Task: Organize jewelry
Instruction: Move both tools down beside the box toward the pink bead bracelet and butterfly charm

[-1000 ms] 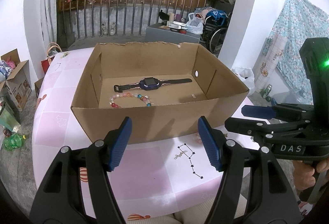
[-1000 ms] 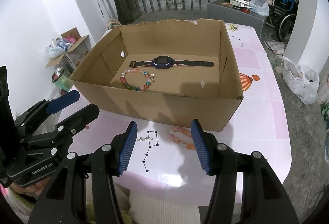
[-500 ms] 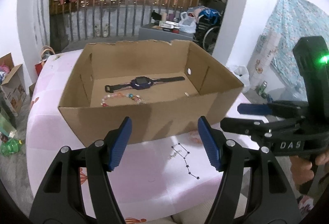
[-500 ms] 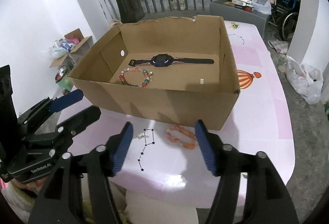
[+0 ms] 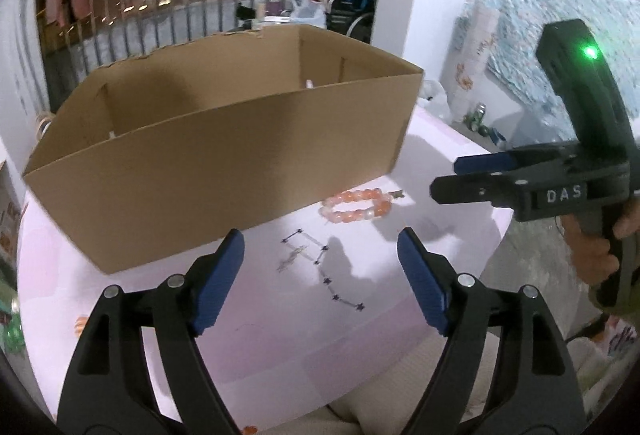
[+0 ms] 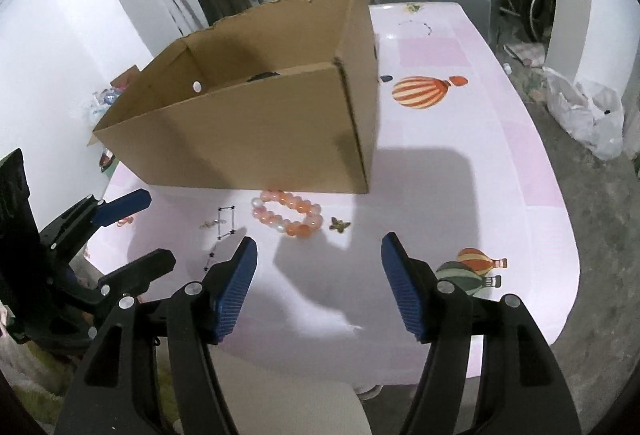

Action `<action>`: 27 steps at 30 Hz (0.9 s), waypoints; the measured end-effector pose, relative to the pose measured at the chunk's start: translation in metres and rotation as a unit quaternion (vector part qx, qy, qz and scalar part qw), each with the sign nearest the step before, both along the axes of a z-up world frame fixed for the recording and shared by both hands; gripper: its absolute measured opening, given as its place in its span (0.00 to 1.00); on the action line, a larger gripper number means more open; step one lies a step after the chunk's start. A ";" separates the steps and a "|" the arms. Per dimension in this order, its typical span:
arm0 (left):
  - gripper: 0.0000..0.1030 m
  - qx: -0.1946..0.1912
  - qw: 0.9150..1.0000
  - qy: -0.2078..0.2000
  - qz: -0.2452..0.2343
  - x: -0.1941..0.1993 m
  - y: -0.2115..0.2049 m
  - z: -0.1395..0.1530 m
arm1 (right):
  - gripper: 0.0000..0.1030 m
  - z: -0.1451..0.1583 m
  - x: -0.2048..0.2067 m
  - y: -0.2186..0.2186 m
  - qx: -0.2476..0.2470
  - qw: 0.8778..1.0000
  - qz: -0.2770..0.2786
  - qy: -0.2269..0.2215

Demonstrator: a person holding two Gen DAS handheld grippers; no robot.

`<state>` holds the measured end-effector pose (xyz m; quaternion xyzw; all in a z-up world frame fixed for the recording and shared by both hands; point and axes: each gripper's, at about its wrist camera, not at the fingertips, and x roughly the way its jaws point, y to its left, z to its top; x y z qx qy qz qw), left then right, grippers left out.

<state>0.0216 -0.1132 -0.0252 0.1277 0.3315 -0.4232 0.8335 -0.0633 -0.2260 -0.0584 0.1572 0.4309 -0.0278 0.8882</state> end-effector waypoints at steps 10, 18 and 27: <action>0.66 0.015 0.997 -0.021 -0.071 0.006 -0.039 -0.010 | 0.47 -0.014 0.012 -0.020 -0.003 1.000 0.011 -0.009; 0.38 0.052 0.990 0.010 -0.130 0.016 -0.079 -0.034 | 0.46 -0.026 0.016 -0.033 0.014 1.000 0.000 0.004; 0.08 0.094 0.987 -0.010 -0.134 0.008 -0.085 -0.046 | 0.46 -0.033 0.016 -0.036 0.018 1.000 -0.002 0.003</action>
